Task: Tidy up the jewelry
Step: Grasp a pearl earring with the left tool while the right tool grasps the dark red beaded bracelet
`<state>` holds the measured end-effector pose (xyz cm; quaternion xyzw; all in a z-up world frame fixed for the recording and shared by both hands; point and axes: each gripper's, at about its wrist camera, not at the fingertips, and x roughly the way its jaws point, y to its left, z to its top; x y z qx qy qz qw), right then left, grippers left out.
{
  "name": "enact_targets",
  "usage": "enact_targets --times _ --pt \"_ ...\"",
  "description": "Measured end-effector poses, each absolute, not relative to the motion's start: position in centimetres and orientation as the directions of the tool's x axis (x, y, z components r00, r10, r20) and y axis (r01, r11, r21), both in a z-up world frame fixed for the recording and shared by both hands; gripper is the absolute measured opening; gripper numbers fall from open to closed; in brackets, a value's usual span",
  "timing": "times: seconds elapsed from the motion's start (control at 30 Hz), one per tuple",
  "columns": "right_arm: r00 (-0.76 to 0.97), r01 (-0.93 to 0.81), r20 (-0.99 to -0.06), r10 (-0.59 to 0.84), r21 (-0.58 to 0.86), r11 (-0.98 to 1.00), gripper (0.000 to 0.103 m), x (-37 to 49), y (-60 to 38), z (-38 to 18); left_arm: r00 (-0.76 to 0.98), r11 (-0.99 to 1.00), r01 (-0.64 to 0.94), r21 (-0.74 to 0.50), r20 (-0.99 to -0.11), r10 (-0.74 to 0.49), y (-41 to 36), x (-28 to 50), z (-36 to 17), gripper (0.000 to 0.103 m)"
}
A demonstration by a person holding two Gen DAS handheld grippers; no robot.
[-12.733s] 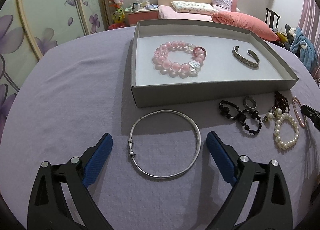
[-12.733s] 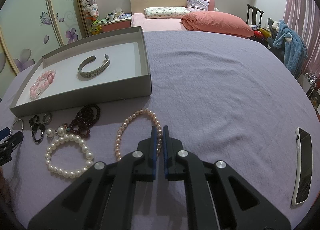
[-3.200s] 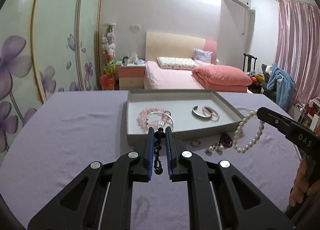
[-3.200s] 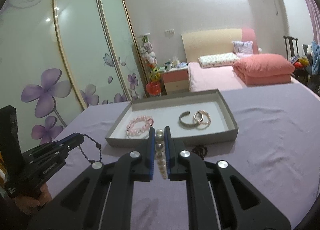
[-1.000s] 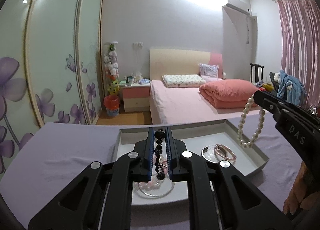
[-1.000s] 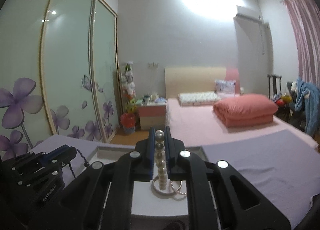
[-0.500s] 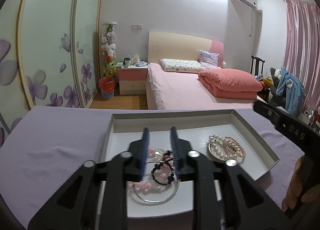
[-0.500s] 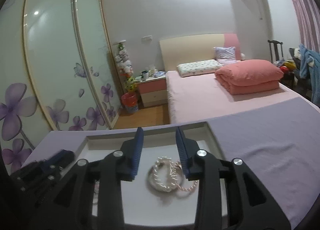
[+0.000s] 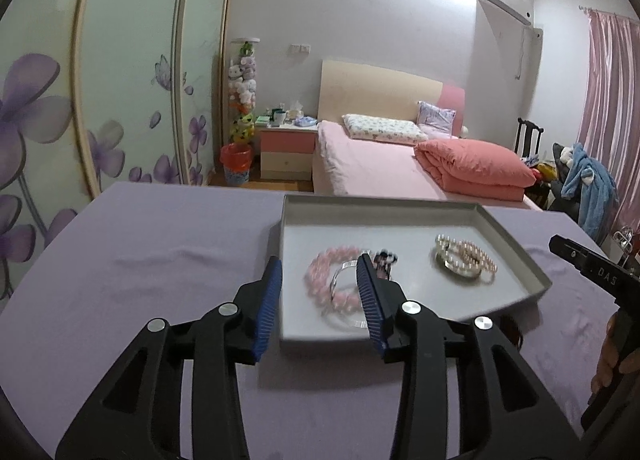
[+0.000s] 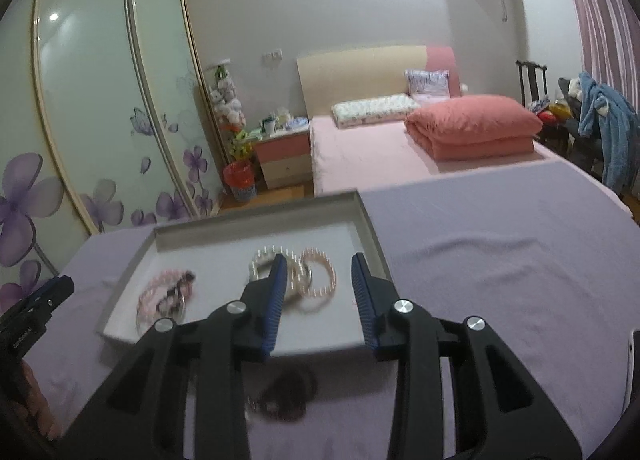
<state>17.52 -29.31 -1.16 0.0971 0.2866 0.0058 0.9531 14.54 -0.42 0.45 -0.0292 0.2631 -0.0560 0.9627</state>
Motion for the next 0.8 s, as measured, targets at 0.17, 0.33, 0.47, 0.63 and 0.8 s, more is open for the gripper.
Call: enact_targets --times 0.17,0.33,0.47,0.63,0.8 --pt "0.766 -0.001 -0.632 0.121 0.186 0.983 0.034 16.5 -28.6 -3.3 0.836 0.992 0.093 -0.087 -0.535 -0.126 -0.1 13.5 -0.4 0.044" --pt "0.693 -0.051 -0.703 0.156 0.168 0.984 0.036 16.1 -27.2 -5.4 0.831 0.992 0.103 -0.074 -0.542 -0.126 -0.2 13.0 -0.6 0.048" --pt "0.656 -0.062 -0.739 0.156 0.153 0.986 0.040 16.1 -26.3 -6.3 0.830 0.992 0.114 -0.063 -0.543 -0.130 -0.5 12.4 -0.8 0.050" --pt "0.621 -0.077 -0.772 0.136 0.113 0.991 0.041 16.5 -25.5 -6.9 0.822 0.990 0.128 -0.054 -0.552 -0.136 -0.7 12.3 -1.4 0.052" --pt "0.613 -0.084 -0.780 0.126 0.094 0.992 0.044 17.3 -25.2 -7.2 0.815 0.989 0.143 -0.046 -0.561 -0.144 -1.3 12.2 -1.8 0.052"
